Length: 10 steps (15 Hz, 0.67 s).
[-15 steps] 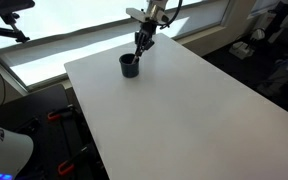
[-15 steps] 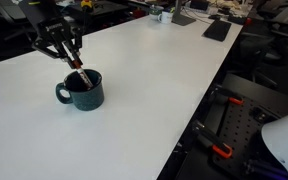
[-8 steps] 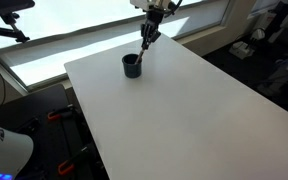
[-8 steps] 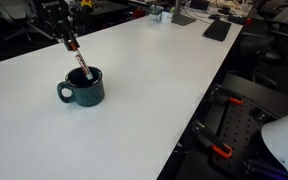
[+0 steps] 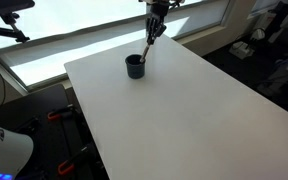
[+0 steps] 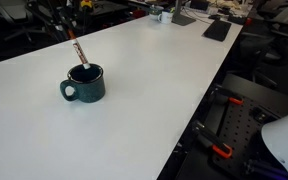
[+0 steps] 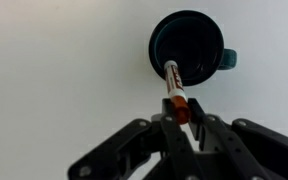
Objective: Take the marker out of the cup
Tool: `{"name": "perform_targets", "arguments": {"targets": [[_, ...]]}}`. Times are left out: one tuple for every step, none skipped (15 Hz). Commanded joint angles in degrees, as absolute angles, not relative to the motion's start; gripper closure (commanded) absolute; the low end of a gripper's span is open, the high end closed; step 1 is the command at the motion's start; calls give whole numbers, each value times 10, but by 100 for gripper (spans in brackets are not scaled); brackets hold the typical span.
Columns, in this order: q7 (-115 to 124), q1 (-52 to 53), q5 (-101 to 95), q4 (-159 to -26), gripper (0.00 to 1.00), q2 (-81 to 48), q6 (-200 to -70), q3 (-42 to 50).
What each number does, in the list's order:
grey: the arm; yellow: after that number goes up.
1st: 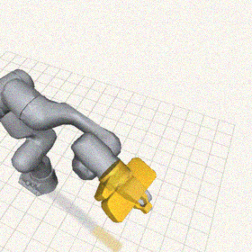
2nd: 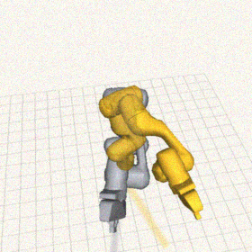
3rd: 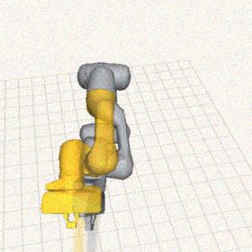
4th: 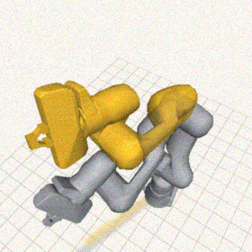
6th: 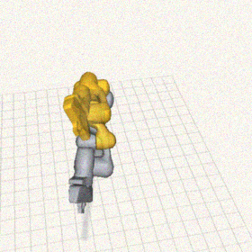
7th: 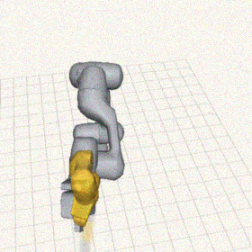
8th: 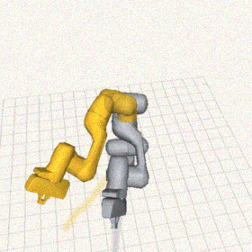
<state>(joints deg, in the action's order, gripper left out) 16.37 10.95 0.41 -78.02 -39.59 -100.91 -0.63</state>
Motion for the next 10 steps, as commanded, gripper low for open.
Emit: {"name": "perform_targets", "arguments": {"targets": [[186, 111, -10, -827, 95, -338, -1039, 2], [187, 110, -13, -829, 95, -331, -1043, 4], [190, 109, -14, -833, 95, -324, -1047, 5], [193, 107, -16, -835, 95, -319, -1049, 5], [194, 105, -17, -838, 95, -315, -1051, 5], [194, 102, -17, -841, 95, -312, -1053, 5], [192, 99, -15, -844, 95, -310, -1054, 5], [192, 97, -13, -847, 95, -309, -1056, 4], [191, 93, -11, -850, 95, -310, -1058, 5], [190, 90, -9, -853, 95, -311, -1060, 4]]}}
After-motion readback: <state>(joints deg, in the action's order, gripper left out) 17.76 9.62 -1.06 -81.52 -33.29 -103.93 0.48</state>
